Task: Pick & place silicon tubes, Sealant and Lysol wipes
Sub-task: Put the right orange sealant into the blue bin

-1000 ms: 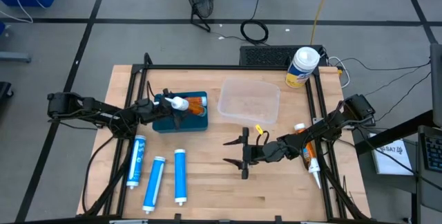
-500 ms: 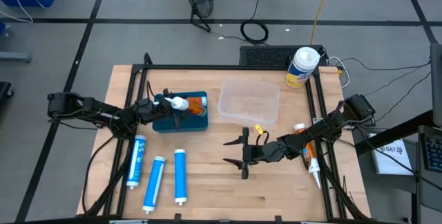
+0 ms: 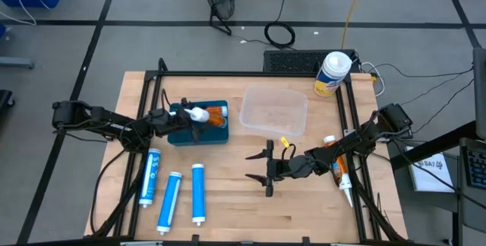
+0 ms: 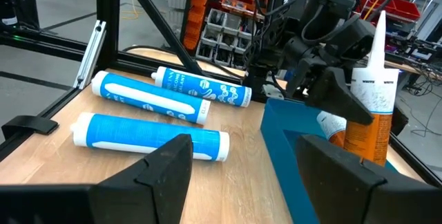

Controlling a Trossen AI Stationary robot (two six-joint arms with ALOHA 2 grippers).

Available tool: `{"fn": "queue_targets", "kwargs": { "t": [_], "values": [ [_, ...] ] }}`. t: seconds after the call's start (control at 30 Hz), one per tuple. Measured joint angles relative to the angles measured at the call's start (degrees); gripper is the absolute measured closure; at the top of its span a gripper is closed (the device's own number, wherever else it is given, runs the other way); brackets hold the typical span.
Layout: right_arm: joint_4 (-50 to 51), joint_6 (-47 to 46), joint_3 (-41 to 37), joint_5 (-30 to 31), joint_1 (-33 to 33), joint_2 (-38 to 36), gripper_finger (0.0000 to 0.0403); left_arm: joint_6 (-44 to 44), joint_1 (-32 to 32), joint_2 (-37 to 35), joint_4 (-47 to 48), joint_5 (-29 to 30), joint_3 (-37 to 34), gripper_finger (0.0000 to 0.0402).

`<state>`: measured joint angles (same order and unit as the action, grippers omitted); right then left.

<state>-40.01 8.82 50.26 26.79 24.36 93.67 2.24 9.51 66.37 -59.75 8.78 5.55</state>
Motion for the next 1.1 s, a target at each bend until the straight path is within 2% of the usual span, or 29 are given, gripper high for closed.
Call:
{"fn": "queue_targets", "kwargs": {
  "t": [0.2,0.5,0.63,0.8,1.1],
  "values": [
    [0.1,0.0,0.0,0.0,0.0,0.0,0.0165,-0.2,-0.7,0.0,0.9,0.8,0.3,0.0004],
    [0.4,-0.1,0.0,0.0,0.0,0.0,0.0165,-2.4,-0.7,-0.1,1.8,2.3,0.3,0.0004],
    [0.4,-0.2,0.0,0.0,0.0,0.0,0.0165,-4.6,-0.7,-0.1,5.5,2.2,0.3,0.0004],
    [0.4,-0.2,0.0,0.0,0.0,0.0,0.0165,-3.2,-0.7,-0.3,10.8,2.1,0.3,0.0004],
    [1.0,-0.2,0.0,0.0,0.0,0.0,0.0165,-0.7,-0.6,-7.7,15.1,2.9,0.3,0.0005]
  ]
}}
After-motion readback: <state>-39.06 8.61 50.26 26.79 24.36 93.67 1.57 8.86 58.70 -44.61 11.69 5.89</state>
